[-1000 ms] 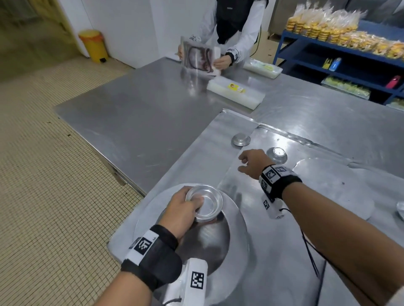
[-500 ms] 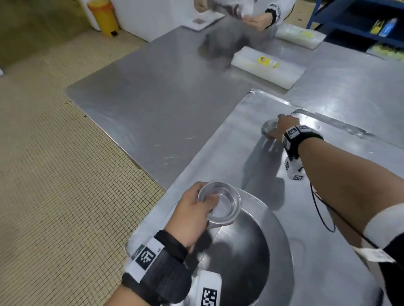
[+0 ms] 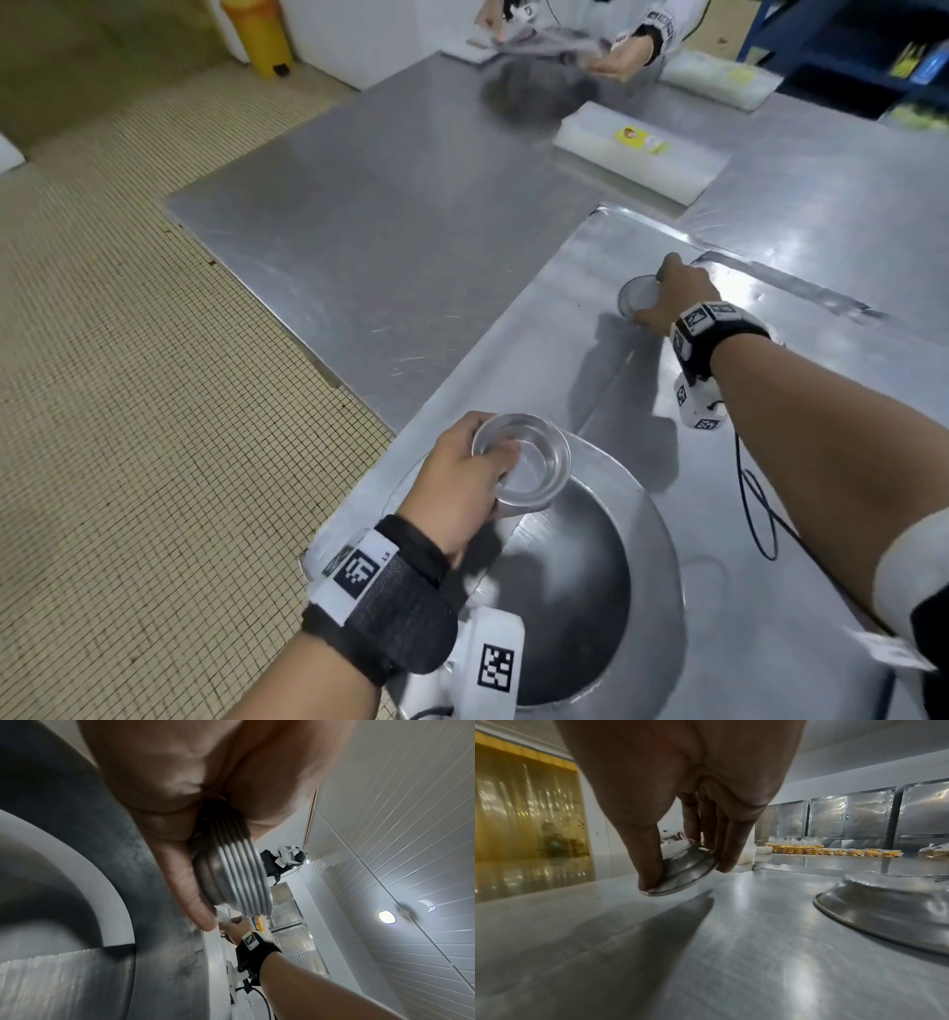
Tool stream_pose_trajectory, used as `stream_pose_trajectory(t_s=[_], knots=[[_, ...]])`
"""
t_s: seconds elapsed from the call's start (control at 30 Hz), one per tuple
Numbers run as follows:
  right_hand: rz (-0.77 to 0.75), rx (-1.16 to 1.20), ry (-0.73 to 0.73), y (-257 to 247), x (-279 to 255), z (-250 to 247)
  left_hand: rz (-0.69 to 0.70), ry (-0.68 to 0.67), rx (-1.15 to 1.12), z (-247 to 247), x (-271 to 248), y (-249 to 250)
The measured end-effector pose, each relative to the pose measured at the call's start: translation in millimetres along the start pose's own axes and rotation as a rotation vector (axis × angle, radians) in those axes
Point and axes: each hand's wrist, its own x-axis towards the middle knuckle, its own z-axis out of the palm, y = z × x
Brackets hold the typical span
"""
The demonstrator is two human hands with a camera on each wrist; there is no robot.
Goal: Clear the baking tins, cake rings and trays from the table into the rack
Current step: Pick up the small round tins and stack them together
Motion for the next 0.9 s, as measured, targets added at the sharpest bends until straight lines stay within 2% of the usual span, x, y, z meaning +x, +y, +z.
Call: stream_pose_trajectory(t_s=[0.17, 0.27, 0.33, 0.43, 0.67, 0.77, 0.9], knots=[[-0.110, 0.195, 0.068, -4.6, -41.3, -16.3, -0.013, 0.042, -0.035, 7.8, -8.1, -1.1], [-0.204, 0.279, 0.060, -7.6, -72.9, -27.8, 0.016, 0.093, 0.011, 10.9, -11.0, -3.5], [-0.286, 0.365, 0.093, -6.4, -101.9, -37.3, 0.042, 0.096, 0.012, 17.3, -17.5, -4.4], [-0.371, 0.504, 0.157, -4.2, -147.0, -48.1, 0.011, 0.084, -0.067, 27.4, -24.9, -7.6], [-0.476, 0.896, 0.054, 1.7, -247.1, -61.4, -0.014, 0.042, -0.013, 54.6, -39.3, -18.4], [-0.498, 0.956, 0.003, 11.2, -278.5, -63.7, -0.033, -0.059, 0.005, 66.7, -46.1, -18.4], [-0.476, 0.995, -0.073, 26.8, -303.2, -60.2, -0.024, -0.128, -0.020, 83.3, -58.4, -15.2]])
